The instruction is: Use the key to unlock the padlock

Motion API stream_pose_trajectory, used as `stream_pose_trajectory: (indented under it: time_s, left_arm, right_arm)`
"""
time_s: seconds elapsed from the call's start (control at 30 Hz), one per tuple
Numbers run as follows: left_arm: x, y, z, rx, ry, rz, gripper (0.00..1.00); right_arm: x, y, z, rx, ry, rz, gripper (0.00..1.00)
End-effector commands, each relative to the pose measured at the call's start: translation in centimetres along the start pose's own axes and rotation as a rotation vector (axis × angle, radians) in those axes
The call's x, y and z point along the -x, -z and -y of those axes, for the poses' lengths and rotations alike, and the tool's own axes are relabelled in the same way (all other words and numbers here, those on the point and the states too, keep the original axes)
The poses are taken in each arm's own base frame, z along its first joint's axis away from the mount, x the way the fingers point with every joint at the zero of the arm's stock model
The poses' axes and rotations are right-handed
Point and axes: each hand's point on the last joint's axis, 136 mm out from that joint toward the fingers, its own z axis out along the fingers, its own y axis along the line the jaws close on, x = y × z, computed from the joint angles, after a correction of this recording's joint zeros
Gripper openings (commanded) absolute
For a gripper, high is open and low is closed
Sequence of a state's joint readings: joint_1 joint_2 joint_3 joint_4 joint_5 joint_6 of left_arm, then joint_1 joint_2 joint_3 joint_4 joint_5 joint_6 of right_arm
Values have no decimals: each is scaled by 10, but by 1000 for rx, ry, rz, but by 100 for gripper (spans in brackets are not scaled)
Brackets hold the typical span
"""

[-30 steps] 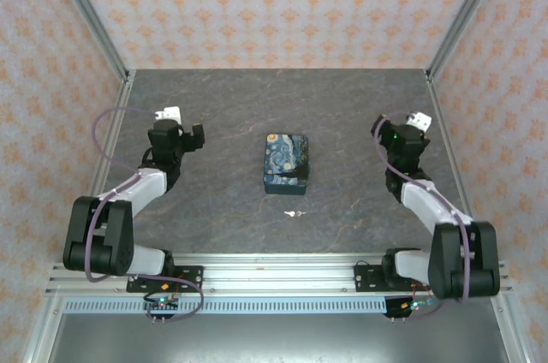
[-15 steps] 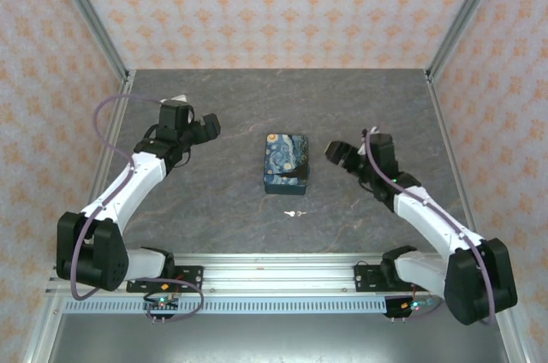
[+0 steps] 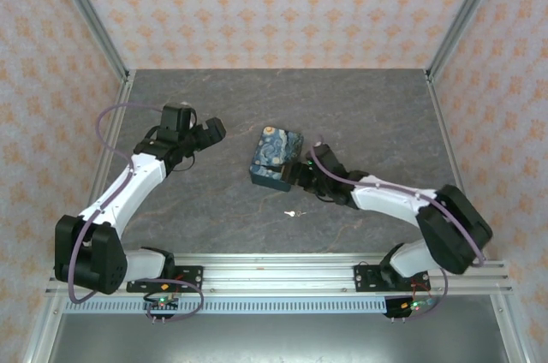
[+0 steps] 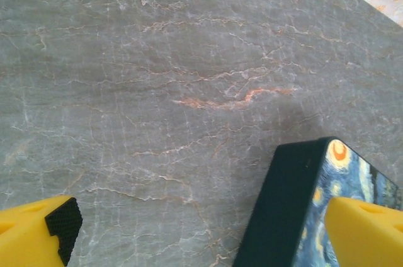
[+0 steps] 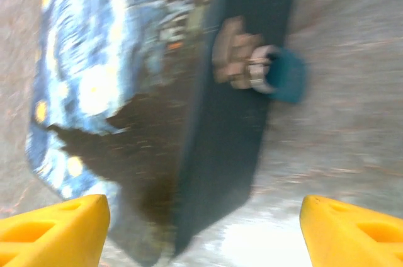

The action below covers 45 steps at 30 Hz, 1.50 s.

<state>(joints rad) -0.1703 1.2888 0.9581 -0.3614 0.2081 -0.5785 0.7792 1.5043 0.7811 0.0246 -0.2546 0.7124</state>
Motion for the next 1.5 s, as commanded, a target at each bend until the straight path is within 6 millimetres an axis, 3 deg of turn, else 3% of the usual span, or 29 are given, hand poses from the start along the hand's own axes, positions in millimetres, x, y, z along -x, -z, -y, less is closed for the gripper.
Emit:
stream_pose_trajectory:
  time_s: [0.0,0.1,0.2,0.37,0.5,0.67,0.83,1.0,1.23,1.47]
  left_arm:
    - [4,10,10,-27,23,-2,100]
    - [6,10,12,-28,36,-4,100]
    - [4,10,12,-28,67,-20,100]
    - [-9,9,8,-29,147,-55,100]
    - [-28,-1,12,-81,208,-126,100]
    - [-44,-19,18,-146,268,-188,100]
    - [-54,-34,16,-144,275,-218,100]
    - [-62,-47,23,-144,268,-248,100]
    - [-70,-64,41,-157,246,-280,100]
    - [-72,-80,79,-216,194,-314,100]
  right_arm:
    - [3,-11,-51,100,19,-8,79]
    - [3,-18,-75,152,24,-52,77]
    - [11,-4,-75,134,46,-27,77]
    - [39,32,-45,67,21,34,77]
    - [75,44,-18,7,1,67,79]
    - [117,32,-5,-29,2,63,79]
    - [135,2,-13,-8,8,23,79]
    - [140,-22,-20,27,-11,-12,79]
    - [133,-38,-24,80,-42,-46,78]
    - [116,-27,-23,125,-51,-52,78]
